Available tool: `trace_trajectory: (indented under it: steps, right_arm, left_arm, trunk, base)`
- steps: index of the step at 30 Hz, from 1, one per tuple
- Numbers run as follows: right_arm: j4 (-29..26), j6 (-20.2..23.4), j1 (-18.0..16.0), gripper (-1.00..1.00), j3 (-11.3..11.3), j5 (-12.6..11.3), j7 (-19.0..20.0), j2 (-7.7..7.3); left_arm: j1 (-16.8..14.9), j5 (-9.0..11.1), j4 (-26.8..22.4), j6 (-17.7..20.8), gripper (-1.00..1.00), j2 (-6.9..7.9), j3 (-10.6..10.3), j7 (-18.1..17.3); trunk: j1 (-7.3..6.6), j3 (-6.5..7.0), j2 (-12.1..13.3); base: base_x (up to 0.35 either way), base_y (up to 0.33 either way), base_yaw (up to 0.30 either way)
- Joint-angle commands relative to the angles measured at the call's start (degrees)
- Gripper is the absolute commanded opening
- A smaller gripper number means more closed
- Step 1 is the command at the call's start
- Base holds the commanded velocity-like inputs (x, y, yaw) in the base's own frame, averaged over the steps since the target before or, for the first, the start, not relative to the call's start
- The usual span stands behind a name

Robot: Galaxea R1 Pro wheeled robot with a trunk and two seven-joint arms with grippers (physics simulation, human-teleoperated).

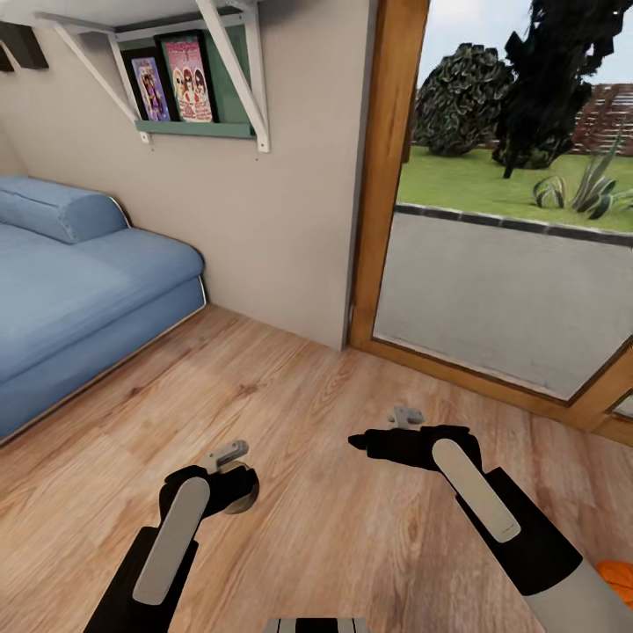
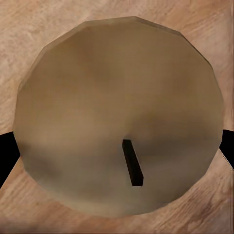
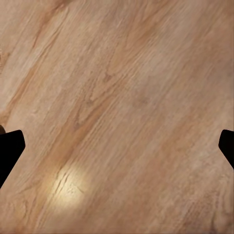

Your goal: Place each of the two pumpkins and all three candles from the living room inside a cabinet in the living room (use any cabinet), then make sure every cabinet is closed, and position the cauldron so it is next to a table in the living room.

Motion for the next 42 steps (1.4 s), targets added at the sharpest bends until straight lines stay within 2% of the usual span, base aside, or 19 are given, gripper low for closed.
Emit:
trace_trajectory:
  steps: [1, 6, 18, 23, 31, 39, 42]
  right_arm:
    - [-0.06, 0.03, -0.05, 1.00, 0.11, -0.55, -0.59, -0.04]
    - [-0.06, 0.07, -0.05, 1.00, 0.14, -0.55, -0.59, -0.01]
    - [-0.02, 0.12, -0.05, 1.00, 0.11, -0.63, -0.51, -0.07]
    - [-0.04, 0.15, -0.05, 1.00, 0.10, -0.67, -0.42, -0.07]
    - [-0.04, 0.24, -0.05, 1.00, 0.10, -0.68, -0.33, -0.07]
    - [-0.08, 0.59, -0.05, 1.00, 0.05, -0.80, -0.28, -0.07]
    - [-0.07, 1.19, -0.05, 1.00, 0.02, -1.89, -0.28, -0.07]
  left_arm:
    - [-0.04, 0.45, -0.06, 0.23, -1.00, -0.03, -0.10, 0.56]
    - [-0.04, 0.38, -0.06, 0.23, -1.00, -0.29, -1.44, 0.60]
    - [-0.04, 0.37, -0.06, 0.23, -1.00, -0.42, -2.19, 0.60]
    - [-0.04, 0.38, -0.06, 0.23, -1.00, -0.46, -2.25, 0.60]
    - [-0.04, 0.36, -0.13, 0.15, -1.00, -0.51, -4.66, 0.60]
    - [-0.04, 0.29, -0.14, 0.14, -1.00, -0.51, -4.80, 0.60]
    - [-0.04, 0.31, -0.15, 0.15, -1.00, -0.50, -4.81, 0.60]
  trunk:
    - [-0.04, 0.18, -0.01]
    - [-0.17, 1.29, 0.06]
    - [-0.47, 4.49, 0.22]
    - [-0.47, 4.81, 0.22]
    - [-0.47, 5.34, 0.22]
    - [-0.47, 5.70, 0.22]
    - [-0.47, 5.70, 0.22]
  base:
    - [-0.096, 0.000, 0.000]
    - [-0.254, 0.000, 0.000]
    - [-0.328, 0.000, -0.143]
    - [-0.107, 0.000, -0.216]
    - [-0.032, -0.054, -0.218]
    - [-0.105, -0.243, -0.139]
    - [-0.134, -0.258, -0.082]
